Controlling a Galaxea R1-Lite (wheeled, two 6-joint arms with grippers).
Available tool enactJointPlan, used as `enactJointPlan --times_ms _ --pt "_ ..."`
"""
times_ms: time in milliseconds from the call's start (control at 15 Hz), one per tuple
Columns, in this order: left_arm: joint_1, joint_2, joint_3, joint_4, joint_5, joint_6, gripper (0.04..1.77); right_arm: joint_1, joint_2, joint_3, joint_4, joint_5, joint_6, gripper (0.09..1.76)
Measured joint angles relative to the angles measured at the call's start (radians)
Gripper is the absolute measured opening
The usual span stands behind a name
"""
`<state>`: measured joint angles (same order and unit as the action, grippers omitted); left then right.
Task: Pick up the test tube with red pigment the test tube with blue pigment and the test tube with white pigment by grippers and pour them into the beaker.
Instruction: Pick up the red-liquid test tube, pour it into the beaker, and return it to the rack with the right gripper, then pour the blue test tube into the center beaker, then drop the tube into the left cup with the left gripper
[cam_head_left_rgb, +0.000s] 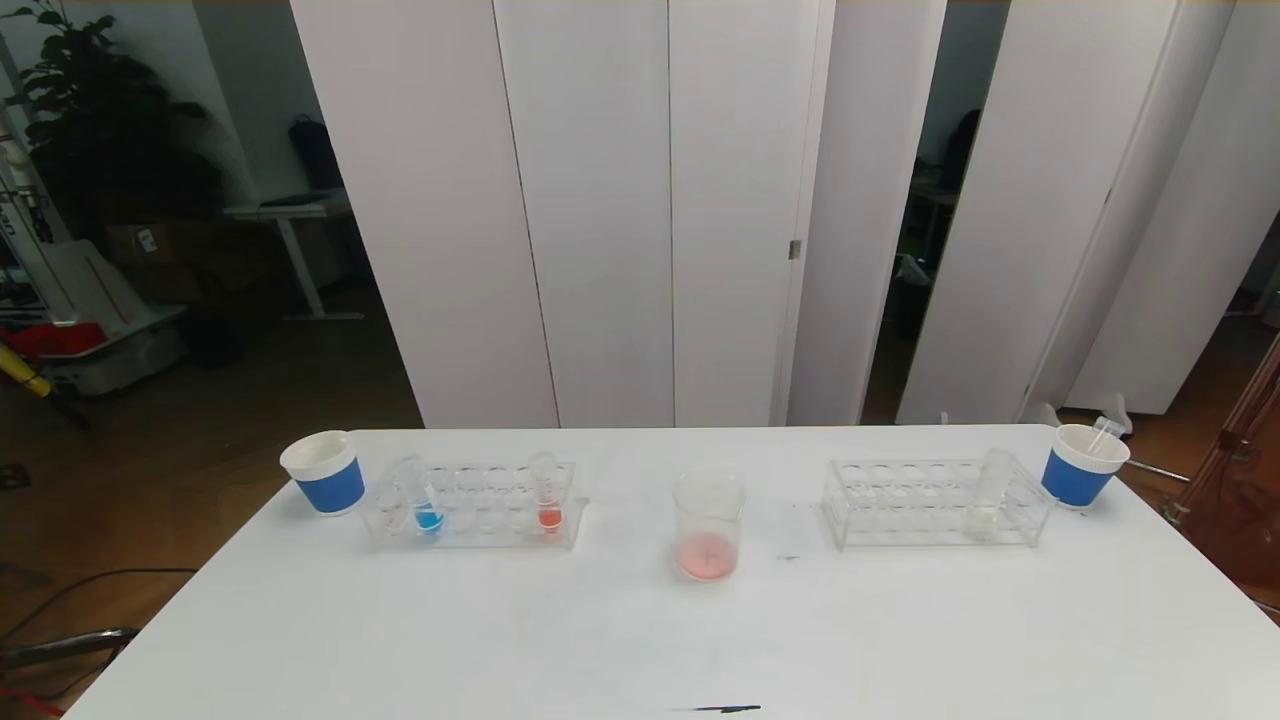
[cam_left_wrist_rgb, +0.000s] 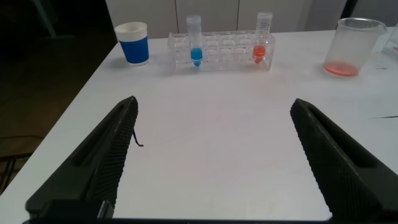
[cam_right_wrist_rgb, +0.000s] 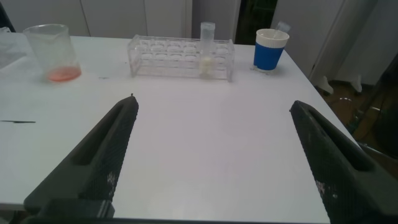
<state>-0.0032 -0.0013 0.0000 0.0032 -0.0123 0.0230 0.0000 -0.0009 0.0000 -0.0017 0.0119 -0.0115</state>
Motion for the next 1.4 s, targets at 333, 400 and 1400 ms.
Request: enactJointPlan --times_ms 333,400,1400 --pt "0.000 0.000 0.000 0.000 0.000 0.000 1.75 0.000 0.000 0.000 0.000 0.000 0.000 1.75" --pt "0.000 0.000 0.000 0.000 -0.001 0.002 1.75 0.000 0.000 0.000 0.000 0.000 0.000 1.75" --pt "0.000 0.006 -0.071 0.019 0.003 0.003 1.75 0.000 0.000 0.000 0.000 0.000 0.000 1.75"
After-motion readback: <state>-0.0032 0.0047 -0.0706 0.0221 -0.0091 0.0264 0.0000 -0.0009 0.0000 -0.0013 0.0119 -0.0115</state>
